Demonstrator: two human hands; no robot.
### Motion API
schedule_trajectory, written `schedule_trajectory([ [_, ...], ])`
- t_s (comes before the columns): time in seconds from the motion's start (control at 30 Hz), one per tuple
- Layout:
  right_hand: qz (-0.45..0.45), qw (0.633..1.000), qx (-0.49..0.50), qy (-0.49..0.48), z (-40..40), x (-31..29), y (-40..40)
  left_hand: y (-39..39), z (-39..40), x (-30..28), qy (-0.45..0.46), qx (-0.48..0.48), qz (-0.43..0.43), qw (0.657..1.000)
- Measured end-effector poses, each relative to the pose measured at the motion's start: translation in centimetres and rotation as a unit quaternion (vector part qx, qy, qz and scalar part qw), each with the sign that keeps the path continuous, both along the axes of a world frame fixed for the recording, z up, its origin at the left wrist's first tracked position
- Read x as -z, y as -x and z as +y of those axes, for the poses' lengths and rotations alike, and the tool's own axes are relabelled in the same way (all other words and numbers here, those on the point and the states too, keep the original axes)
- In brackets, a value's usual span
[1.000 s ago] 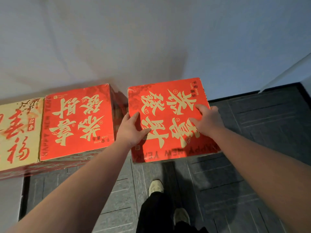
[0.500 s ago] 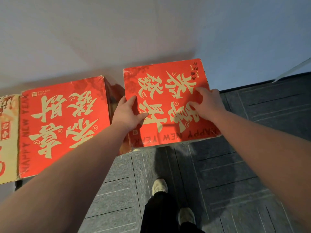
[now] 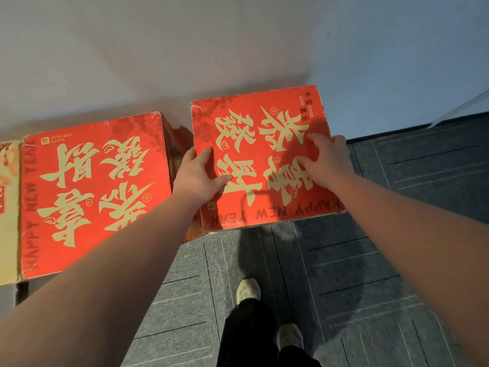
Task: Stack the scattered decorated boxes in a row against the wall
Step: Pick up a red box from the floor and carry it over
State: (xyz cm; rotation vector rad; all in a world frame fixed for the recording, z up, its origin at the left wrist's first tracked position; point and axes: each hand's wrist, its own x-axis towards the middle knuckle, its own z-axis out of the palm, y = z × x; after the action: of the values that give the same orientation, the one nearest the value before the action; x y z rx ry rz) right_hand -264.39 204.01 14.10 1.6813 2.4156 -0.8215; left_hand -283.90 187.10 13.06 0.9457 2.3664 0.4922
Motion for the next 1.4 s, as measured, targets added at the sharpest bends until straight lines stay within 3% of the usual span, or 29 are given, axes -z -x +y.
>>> schedule_trajectory([
  [0.6, -0.002, 1.0, -0.025, 0.012, -1.5, 0.4, 1.7, 0.5, -2.2, -0.2, 0.031, -0.019, 0.003, 0.999],
  [1.2, 0.005, 0.999, -0.03, 0.012, -2.2, 0.2, 3.0, 0.8, -2.7, -1.5, 0.082, 0.021, 0.137, 0.987],
  [1.4, 0.005, 0.999, -0.038, 0.008, -2.5, 0.2, 3.8, 1.6, -3.3, -1.1, 0.089, 0.018, 0.118, 0.989],
])
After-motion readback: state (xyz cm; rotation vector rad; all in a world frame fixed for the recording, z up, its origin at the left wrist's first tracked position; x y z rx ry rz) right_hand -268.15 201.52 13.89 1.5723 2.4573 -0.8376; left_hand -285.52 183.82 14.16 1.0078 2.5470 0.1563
